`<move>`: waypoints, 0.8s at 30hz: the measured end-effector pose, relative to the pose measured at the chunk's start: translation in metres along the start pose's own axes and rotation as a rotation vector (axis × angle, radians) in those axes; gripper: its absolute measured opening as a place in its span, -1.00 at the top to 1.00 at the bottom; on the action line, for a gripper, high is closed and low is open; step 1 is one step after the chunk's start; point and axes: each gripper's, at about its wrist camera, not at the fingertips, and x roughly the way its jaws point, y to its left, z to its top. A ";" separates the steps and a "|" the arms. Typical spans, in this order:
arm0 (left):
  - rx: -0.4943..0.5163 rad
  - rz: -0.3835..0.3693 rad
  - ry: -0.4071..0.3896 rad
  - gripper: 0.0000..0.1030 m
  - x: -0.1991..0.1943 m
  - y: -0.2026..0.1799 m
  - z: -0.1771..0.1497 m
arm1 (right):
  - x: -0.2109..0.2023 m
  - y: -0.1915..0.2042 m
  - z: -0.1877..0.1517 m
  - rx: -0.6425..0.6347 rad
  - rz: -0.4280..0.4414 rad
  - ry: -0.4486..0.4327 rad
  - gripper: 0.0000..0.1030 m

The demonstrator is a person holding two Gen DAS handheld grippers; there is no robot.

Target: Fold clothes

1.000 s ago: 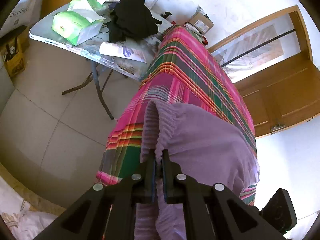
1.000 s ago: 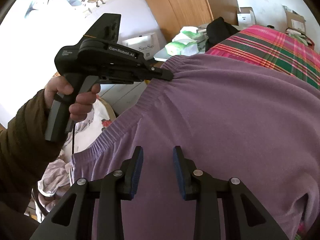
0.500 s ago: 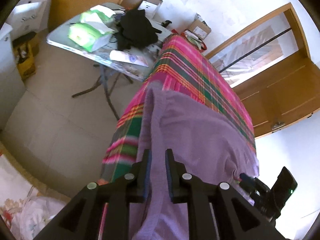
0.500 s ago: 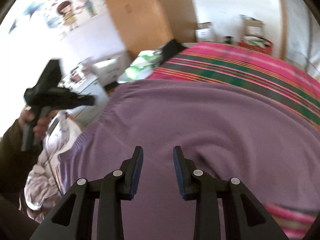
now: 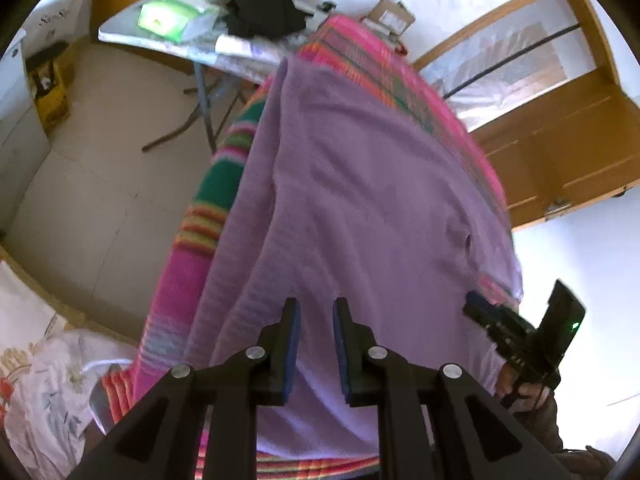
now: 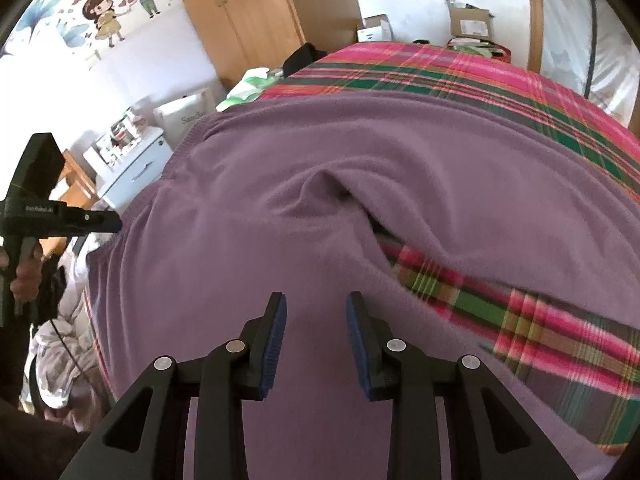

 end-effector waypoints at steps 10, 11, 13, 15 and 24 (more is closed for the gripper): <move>-0.015 0.027 -0.003 0.67 -0.001 -0.002 -0.010 | -0.028 -0.024 -0.016 0.081 -0.003 -0.063 0.37; -0.012 0.019 -0.007 0.67 -0.002 -0.005 -0.011 | -0.032 -0.031 -0.017 0.105 -0.014 -0.071 0.37; -0.018 0.011 -0.019 0.67 -0.002 -0.007 -0.011 | -0.039 -0.044 -0.020 0.148 -0.017 -0.085 0.37; -0.028 0.002 -0.023 0.67 0.001 -0.007 -0.010 | -0.043 -0.050 -0.021 0.177 -0.016 -0.103 0.37; -0.041 0.045 -0.010 0.67 0.002 0.001 -0.014 | -0.033 -0.046 -0.028 0.138 -0.071 -0.089 0.37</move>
